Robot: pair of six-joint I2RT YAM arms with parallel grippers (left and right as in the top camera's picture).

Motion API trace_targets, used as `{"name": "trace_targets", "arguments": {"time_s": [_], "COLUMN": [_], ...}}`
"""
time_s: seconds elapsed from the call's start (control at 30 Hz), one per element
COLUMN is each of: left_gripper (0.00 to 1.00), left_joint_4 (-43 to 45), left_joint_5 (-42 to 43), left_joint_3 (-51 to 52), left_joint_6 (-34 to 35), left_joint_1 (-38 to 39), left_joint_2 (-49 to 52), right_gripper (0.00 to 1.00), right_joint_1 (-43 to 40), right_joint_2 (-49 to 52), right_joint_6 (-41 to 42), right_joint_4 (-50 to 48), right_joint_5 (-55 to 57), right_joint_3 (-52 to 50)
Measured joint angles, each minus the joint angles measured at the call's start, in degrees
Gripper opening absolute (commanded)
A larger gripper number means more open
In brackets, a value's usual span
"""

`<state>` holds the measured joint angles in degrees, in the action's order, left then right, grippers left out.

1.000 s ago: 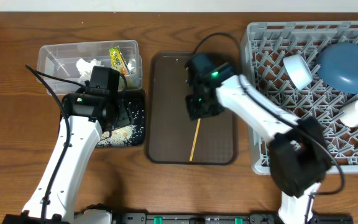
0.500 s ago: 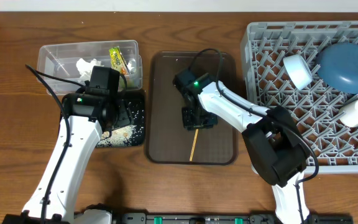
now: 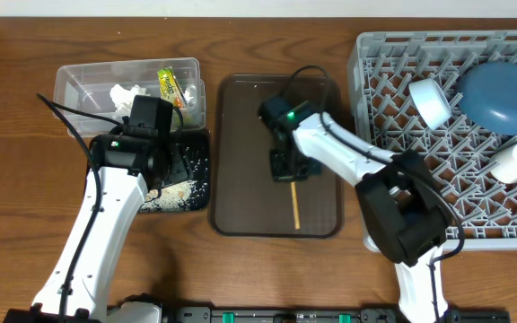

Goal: Sort waste into correct bins and load items into the dishwasher rack
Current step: 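Grasp the remaining wooden chopstick on the brown tray with the right gripper, then carry the chopstick right and insert it upright in the rack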

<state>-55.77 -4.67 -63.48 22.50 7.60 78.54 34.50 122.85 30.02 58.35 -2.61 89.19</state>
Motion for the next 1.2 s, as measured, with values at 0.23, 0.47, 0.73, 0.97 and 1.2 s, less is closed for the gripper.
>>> {"name": "trace_targets", "arguments": {"time_s": [0.23, 0.47, 0.73, 0.97, 1.2], "left_gripper": [0.77, 0.77, 0.77, 0.77, 0.77], "left_joint_4": [0.0, 0.0, 0.02, 0.02, 0.09], "left_joint_5": [-0.02, -0.02, -0.02, 0.0, 0.0], "left_joint_3": [0.0, 0.0, 0.0, 0.0, 0.0], "left_joint_6": [0.0, 0.02, 0.0, 0.02, 0.02], "left_joint_1": [0.0, 0.0, 0.0, 0.0, 0.0], "left_joint_2": [0.0, 0.0, 0.0, 0.0, 0.0], "right_gripper": [0.01, 0.02, 0.02, 0.02, 0.02], "right_joint_1": [-7.32, -14.6, -23.65, -26.88, -27.04], "right_joint_2": [-9.31, -23.12, -24.46, -23.52, -22.93], "right_joint_6": [-7.54, -16.0, -20.5, -22.18, -22.86], "right_joint_4": [0.92, 4.42, 7.45, 7.13, 1.46], "right_joint_5": [0.94, 1.29, 1.57, 1.84, 1.25], "right_joint_3": [0.04, 1.64, 0.98, -2.12, -8.87]}}
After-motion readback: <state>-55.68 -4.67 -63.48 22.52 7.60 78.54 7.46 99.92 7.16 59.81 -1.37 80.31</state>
